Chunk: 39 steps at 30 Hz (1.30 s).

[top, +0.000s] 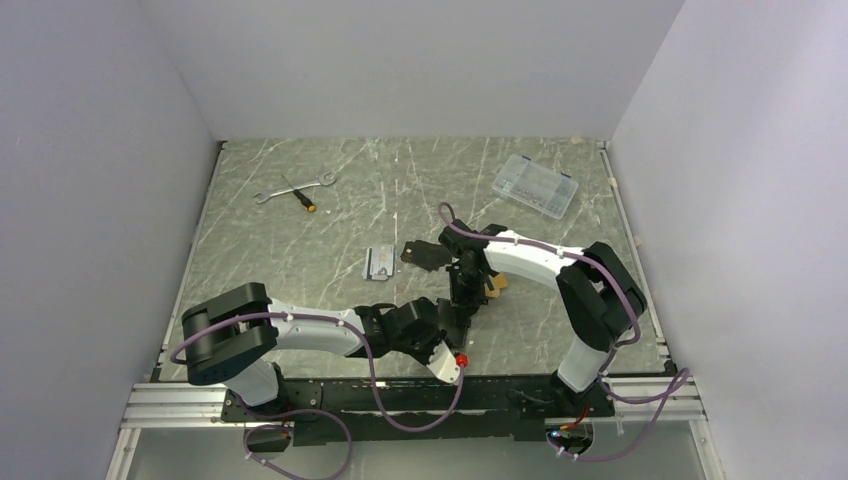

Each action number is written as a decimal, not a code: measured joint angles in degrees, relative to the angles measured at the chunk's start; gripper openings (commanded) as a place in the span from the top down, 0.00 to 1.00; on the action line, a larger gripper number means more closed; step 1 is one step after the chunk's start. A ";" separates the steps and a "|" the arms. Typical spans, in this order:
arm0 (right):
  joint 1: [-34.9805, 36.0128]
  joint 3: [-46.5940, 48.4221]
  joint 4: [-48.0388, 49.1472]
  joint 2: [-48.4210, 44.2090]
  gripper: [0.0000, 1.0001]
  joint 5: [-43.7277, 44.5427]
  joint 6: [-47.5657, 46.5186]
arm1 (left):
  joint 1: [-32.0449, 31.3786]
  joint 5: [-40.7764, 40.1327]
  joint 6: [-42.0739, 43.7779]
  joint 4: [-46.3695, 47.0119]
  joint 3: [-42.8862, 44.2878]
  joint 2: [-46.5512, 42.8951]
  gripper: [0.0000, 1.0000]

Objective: Put the credit cards into the card holder
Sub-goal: Close the card holder at the center of the board.

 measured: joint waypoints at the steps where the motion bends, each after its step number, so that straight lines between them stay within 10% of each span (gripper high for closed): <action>1: -0.17 0.24 -0.26 0.31 1.00 -0.35 -0.24 | -0.02 -0.02 0.00 0.00 0.00 0.00 0.92; 39: -4.00 0.68 -0.52 2.12 1.00 -7.74 -2.45 | -0.31 -0.39 1.03 -0.26 0.00 0.00 0.97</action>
